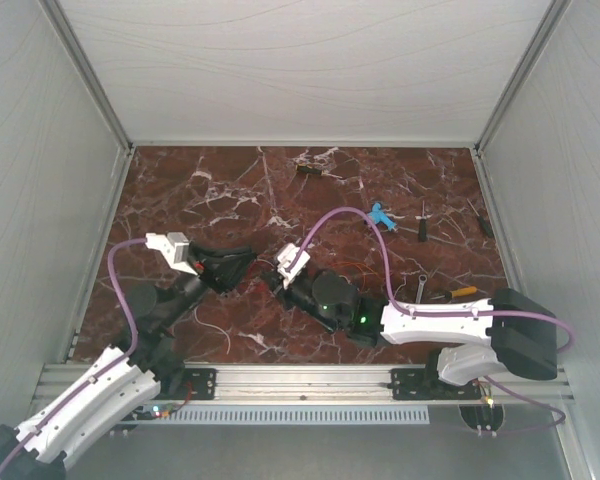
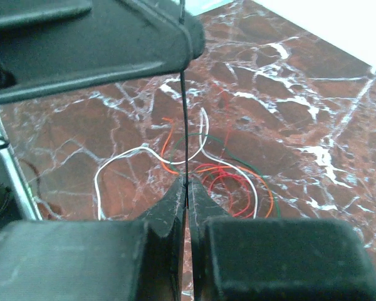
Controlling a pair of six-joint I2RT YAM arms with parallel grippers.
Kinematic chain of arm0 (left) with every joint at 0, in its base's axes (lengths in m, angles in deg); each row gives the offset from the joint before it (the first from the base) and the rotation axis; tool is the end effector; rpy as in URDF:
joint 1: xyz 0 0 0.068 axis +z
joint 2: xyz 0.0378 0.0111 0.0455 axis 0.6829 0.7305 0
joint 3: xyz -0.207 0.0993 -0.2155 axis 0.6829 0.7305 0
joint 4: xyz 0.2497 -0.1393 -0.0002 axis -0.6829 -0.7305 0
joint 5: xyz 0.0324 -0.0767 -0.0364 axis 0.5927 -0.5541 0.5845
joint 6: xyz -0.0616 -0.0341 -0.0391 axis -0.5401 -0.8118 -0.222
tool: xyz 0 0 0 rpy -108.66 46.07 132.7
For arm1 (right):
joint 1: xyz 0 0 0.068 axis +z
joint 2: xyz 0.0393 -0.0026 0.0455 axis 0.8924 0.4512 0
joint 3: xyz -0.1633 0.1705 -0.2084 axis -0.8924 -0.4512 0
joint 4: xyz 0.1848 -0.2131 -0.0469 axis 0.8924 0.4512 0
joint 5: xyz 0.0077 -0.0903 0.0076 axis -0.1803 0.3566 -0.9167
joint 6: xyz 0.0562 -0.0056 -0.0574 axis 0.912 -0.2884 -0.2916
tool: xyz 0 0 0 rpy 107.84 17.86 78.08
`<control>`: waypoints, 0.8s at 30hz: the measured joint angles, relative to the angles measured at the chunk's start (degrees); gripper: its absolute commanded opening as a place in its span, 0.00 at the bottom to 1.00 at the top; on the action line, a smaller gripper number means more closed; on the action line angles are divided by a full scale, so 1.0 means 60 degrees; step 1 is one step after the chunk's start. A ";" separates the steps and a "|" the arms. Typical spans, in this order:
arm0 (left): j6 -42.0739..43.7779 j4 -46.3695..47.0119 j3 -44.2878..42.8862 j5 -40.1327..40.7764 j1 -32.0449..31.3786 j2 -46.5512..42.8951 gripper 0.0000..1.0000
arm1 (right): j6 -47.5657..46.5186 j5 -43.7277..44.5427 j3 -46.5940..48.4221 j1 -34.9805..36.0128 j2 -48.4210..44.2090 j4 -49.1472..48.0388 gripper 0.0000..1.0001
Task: Zip-tie the wires
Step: Adjust the ribbon.
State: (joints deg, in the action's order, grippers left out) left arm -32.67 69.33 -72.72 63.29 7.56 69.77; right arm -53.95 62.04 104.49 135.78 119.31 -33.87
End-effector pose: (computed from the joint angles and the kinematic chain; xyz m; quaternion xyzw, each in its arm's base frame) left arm 0.1182 -0.1005 0.3027 0.1452 0.5716 -0.4355 0.6801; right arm 0.1234 0.3185 0.2862 -0.3347 0.6520 0.3033 0.6091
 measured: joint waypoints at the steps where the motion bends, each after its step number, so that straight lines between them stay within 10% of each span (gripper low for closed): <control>1: -0.0069 -0.0015 0.0004 0.0175 -0.0004 0.0000 0.24 | 0.0004 0.0178 0.0062 0.0029 0.0000 0.0026 0.00; 24: -0.0226 -0.0124 -0.0215 0.3461 -0.0900 0.0984 0.07 | -0.0481 0.4266 0.2014 0.0743 0.1912 0.0565 0.00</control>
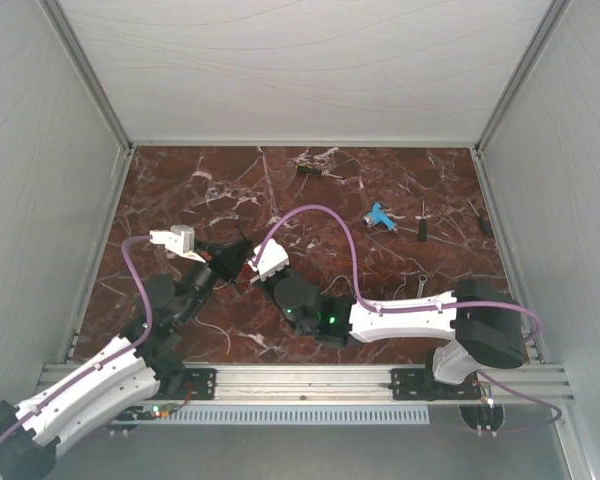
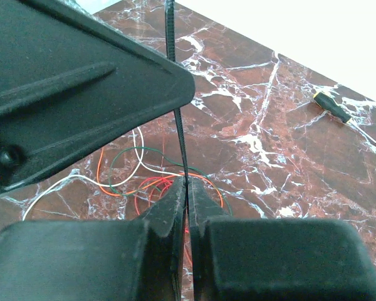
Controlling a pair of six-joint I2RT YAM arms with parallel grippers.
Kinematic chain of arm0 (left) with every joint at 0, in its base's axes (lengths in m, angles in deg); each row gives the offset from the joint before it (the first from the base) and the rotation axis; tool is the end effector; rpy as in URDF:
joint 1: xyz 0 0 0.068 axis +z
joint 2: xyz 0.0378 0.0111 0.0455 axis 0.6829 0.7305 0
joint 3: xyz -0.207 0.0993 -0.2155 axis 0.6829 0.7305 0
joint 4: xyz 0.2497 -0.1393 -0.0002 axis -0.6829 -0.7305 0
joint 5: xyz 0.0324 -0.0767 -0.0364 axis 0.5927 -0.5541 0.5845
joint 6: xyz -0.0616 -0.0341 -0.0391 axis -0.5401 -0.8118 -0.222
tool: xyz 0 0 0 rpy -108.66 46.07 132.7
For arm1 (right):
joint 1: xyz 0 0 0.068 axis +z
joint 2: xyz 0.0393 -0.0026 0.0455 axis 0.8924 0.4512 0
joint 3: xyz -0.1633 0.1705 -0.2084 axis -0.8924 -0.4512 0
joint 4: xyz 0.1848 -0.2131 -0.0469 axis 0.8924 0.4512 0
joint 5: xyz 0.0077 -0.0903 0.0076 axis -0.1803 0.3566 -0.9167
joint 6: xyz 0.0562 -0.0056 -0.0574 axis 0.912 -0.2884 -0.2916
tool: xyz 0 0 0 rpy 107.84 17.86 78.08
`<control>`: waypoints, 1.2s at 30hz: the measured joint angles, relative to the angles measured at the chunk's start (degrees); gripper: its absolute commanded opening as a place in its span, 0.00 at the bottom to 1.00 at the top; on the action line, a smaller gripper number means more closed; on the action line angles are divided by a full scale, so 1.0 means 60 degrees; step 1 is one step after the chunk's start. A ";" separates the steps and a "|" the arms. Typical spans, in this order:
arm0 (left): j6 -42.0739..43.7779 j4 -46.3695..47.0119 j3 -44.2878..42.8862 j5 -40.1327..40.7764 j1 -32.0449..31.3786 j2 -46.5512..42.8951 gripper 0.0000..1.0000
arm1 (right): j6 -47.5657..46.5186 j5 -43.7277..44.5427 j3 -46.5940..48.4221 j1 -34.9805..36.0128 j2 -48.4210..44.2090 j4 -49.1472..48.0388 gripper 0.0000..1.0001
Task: Zip-tie the wires
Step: Adjust the ribbon.
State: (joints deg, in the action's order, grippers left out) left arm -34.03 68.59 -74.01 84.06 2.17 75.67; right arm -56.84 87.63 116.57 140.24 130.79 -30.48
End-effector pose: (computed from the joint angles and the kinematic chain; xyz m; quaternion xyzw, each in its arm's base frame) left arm 0.1390 -0.1046 0.2954 0.0286 0.6252 -0.3673 0.6880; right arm 0.1340 0.3655 0.2923 -0.2501 0.6947 0.1464 0.6583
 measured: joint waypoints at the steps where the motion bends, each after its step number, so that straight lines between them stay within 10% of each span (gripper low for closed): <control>1: 0.0018 -0.0018 -0.0004 0.0073 -0.0007 0.0004 0.07 | -0.0004 0.0022 0.0000 0.0000 0.0004 0.0000 0.00; 21: 0.0204 0.0120 -0.0124 0.0568 -0.0015 0.0084 0.00 | 0.0011 0.0091 0.0007 0.0018 0.0149 0.0113 0.02; 26: 0.0262 0.0175 -0.0124 0.0590 -0.0015 0.0066 0.00 | 0.0175 -0.0095 0.0026 0.0018 0.0146 0.0306 0.74; 36: -0.0441 -0.1253 -0.0127 0.2178 -0.0022 -0.0565 0.00 | 0.1483 -0.2586 -0.0448 -0.0831 -0.1916 0.2459 0.83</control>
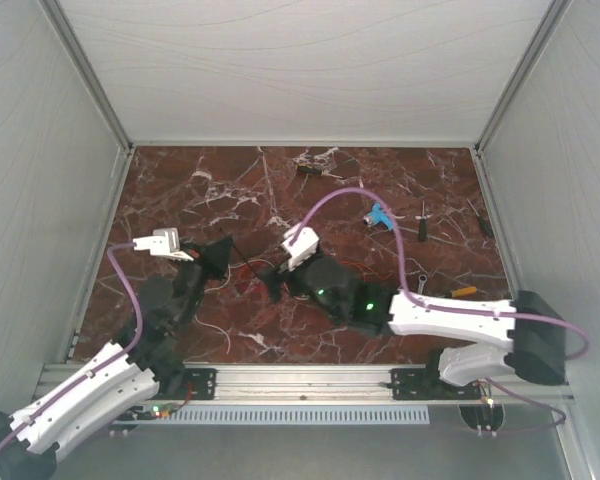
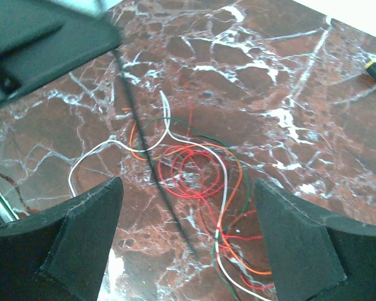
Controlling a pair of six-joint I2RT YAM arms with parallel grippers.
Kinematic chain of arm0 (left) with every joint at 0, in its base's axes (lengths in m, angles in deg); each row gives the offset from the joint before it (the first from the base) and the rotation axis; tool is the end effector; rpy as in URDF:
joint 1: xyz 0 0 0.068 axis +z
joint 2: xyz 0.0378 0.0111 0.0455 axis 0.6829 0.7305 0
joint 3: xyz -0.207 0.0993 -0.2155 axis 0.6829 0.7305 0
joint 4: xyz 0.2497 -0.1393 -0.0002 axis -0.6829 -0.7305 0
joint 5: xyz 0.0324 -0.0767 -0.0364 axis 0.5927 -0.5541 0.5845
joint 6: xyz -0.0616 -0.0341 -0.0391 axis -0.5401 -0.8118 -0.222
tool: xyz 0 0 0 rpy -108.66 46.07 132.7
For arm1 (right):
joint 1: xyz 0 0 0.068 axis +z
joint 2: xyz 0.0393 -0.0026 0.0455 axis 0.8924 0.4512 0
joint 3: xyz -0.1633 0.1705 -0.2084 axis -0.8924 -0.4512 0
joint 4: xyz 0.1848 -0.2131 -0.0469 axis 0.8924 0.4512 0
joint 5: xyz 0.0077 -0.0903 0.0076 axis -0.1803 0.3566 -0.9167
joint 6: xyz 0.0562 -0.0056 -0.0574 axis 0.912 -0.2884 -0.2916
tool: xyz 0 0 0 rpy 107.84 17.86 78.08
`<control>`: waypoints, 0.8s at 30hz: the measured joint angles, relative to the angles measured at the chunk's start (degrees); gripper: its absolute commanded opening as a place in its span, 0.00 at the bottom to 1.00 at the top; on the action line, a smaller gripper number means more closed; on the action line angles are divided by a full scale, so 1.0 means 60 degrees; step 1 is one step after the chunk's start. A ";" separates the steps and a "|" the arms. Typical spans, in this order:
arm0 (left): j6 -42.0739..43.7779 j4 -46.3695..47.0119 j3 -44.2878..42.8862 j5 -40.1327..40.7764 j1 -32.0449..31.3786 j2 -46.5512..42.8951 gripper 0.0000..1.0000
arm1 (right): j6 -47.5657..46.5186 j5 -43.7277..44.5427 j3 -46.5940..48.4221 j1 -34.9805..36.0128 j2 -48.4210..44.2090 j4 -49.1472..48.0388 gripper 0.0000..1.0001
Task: Zip-tie the wires
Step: Adjust the ribbon.
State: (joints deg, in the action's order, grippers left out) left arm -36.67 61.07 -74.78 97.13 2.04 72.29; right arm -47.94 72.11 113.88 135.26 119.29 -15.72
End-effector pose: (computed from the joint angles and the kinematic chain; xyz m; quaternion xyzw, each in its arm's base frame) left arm 0.1398 -0.0856 0.2908 -0.0671 0.6488 -0.3041 0.6943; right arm 0.1391 0.3208 0.3091 -0.2788 0.7228 0.2303 0.5889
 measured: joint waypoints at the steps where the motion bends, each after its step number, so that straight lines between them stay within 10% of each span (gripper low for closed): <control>1: -0.0193 -0.0266 0.0000 0.0135 -0.0007 -0.0066 0.00 | 0.0168 -0.0233 -0.0117 -0.0251 -0.0393 0.0208 0.83; 13: -0.1836 -0.1264 0.0437 0.3974 -0.2084 0.0506 0.00 | 0.1763 -0.1439 -0.1009 -0.3636 -0.2575 0.1293 0.82; 24: 0.2754 0.5887 0.2783 0.4648 -0.1851 0.1723 0.00 | 0.2408 -0.2091 -0.1100 -0.4881 -0.2572 0.1348 0.82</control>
State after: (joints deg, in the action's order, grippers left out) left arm -20.15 96.39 -58.08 125.02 -9.07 82.62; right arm -33.49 59.57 107.28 105.97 103.86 -7.64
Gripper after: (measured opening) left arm 0.003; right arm 0.823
